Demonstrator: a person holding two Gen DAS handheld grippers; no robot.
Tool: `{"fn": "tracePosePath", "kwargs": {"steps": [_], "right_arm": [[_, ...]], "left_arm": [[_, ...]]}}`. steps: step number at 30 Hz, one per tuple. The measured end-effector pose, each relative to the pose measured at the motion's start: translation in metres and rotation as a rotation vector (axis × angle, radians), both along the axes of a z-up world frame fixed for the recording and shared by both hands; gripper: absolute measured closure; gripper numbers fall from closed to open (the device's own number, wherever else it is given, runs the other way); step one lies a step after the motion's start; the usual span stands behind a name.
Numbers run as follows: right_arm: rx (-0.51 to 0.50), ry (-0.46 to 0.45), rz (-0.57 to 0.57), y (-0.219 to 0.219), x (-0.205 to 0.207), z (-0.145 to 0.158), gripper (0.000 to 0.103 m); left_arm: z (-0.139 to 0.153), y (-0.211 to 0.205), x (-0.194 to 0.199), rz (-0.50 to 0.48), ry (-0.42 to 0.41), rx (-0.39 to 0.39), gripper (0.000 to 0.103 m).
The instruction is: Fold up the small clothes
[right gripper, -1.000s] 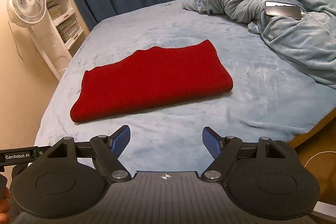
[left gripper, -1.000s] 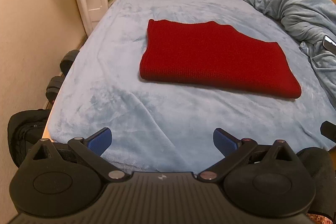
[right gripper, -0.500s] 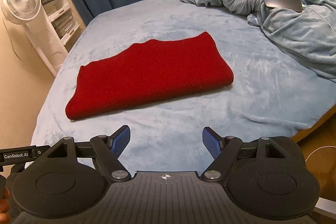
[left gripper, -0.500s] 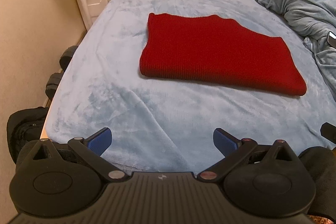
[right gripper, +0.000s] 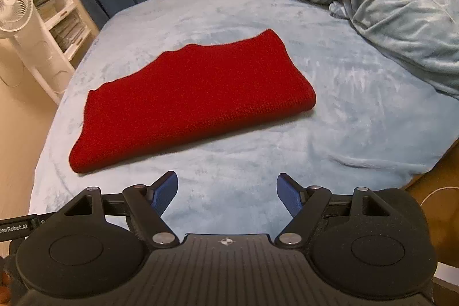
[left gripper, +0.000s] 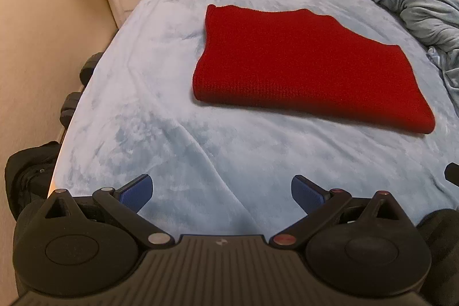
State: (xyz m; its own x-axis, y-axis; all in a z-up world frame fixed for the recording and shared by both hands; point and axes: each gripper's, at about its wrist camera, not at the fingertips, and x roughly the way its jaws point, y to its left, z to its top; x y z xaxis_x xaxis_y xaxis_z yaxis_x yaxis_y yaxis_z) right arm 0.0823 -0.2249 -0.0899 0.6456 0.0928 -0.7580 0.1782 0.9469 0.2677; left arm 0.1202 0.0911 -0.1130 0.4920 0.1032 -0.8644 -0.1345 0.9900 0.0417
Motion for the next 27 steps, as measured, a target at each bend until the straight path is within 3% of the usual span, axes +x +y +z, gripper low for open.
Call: {"fn": "tracePosePath", "kwargs": {"steps": [8, 10, 13, 17, 20, 22, 25, 26, 27], "right_arm": [[0.047, 0.067, -0.043, -0.014, 0.037, -0.025, 0.023], [0.195, 0.051, -0.084, -0.032, 0.05, -0.036, 0.018], [0.403, 0.069, -0.241, -0.067, 0.074, -0.061, 0.016], [0.45, 0.089, -0.402, -0.108, 0.112, -0.098, 0.016], [0.515, 0.091, -0.487, -0.128, 0.13, -0.12, 0.016], [0.614, 0.091, -0.532, -0.137, 0.141, -0.134, 0.016], [0.67, 0.099, -0.563, -0.141, 0.159, -0.149, 0.016], [0.666, 0.087, -0.57, -0.14, 0.163, -0.152, 0.023], [0.662, 0.069, -0.559, -0.139, 0.167, -0.153, 0.07]], "left_arm": [[-0.011, 0.006, 0.029, 0.006, 0.01, 0.025, 0.0], [-0.017, 0.01, 0.04, 0.006, 0.004, 0.056, 0.0], [-0.029, 0.023, 0.058, 0.034, -0.034, 0.121, 0.0], [-0.052, 0.053, 0.082, 0.091, -0.042, 0.176, 0.0], [-0.066, 0.08, 0.098, 0.155, -0.018, 0.113, 0.0], [-0.074, 0.096, 0.106, 0.196, -0.013, 0.073, 0.0], [-0.086, 0.108, 0.116, 0.228, 0.001, 0.075, 0.0], [-0.091, 0.111, 0.119, 0.232, 0.008, 0.076, 0.0], [-0.095, 0.113, 0.122, 0.236, 0.017, 0.078, 0.0]]}}
